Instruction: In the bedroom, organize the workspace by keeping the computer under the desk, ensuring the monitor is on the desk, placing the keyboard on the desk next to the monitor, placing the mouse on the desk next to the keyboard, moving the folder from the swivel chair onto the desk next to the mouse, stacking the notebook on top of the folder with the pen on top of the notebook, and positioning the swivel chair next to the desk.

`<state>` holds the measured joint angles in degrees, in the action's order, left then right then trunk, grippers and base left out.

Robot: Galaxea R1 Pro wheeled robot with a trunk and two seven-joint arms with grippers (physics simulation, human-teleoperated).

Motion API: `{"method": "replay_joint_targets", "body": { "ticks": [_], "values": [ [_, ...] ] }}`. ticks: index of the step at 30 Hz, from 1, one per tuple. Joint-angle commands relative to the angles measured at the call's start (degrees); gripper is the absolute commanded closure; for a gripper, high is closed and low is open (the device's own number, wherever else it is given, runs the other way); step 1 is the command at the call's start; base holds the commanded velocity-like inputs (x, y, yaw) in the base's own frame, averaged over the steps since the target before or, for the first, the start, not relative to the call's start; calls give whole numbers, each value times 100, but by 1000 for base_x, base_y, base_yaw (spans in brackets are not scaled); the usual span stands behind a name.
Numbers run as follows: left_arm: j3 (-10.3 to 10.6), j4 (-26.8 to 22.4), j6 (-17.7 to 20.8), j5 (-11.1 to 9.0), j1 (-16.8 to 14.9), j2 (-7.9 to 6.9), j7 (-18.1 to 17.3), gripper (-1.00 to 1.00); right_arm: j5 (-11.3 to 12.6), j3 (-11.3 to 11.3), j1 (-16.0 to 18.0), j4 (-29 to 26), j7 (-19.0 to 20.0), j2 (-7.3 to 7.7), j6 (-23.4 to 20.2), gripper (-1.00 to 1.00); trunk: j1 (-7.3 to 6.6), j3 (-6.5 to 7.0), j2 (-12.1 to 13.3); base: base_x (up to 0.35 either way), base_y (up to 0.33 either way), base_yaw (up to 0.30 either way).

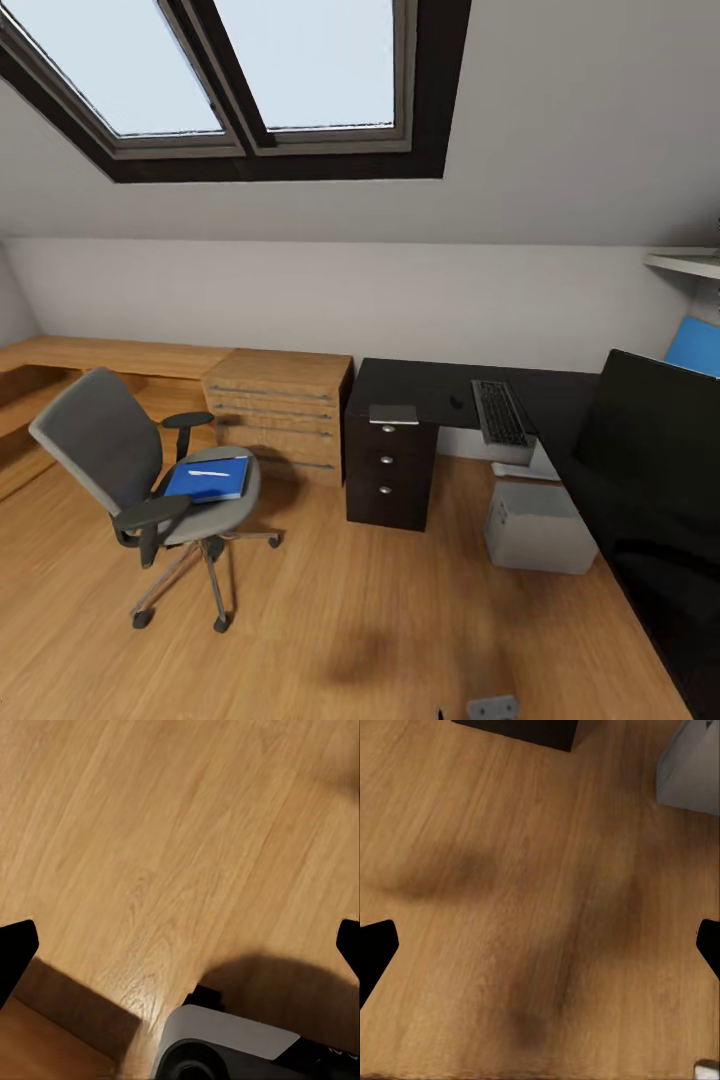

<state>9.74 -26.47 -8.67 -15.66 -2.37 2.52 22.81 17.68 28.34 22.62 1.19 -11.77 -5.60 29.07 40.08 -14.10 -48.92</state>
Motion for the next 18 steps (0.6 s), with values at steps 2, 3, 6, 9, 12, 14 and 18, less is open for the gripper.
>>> {"method": "replay_joint_targets", "body": {
  "ticks": [2, 3, 6, 9, 12, 14, 18],
  "values": [
    [46, 1, -29, -60, -6, -5, 39, -100, 34, 49, 6, 13, -18, -3, 20, -100, -2, -26, -6, -274, -233, 67],
    [46, 1, -29, -60, -6, -3, 39, -100, 34, 49, 6, 13, -18, -3, 20, -100, -2, -35, -6, -270, -238, 67],
    [46, 6, -29, -60, -5, 0, 39, -100, 34, 49, 6, 13, -18, -3, 20, -100, -2, -60, -6, -269, -233, 66],
    [46, 9, -29, -60, -3, 1, 39, -100, 28, 49, 6, 13, -18, -3, 20, -100, -2, -74, -6, -282, -182, 37],
    [46, 9, -29, -60, -5, -1, 39, -100, 28, 49, 6, 13, -18, -3, 20, -100, -2, -80, -6, -311, -86, 15],
    [46, 10, -29, -60, -6, -1, 39, -100, 27, 51, 6, 13, -18, -4, 20, -100, -2, -82, -6, -322, -49, 8],
    [46, 10, -29, -60, -7, 3, 39, -100, 29, 49, 6, 13, -18, -3, 20, -100, -2, -83, -6, -335, -9, 1]
  ]
}}
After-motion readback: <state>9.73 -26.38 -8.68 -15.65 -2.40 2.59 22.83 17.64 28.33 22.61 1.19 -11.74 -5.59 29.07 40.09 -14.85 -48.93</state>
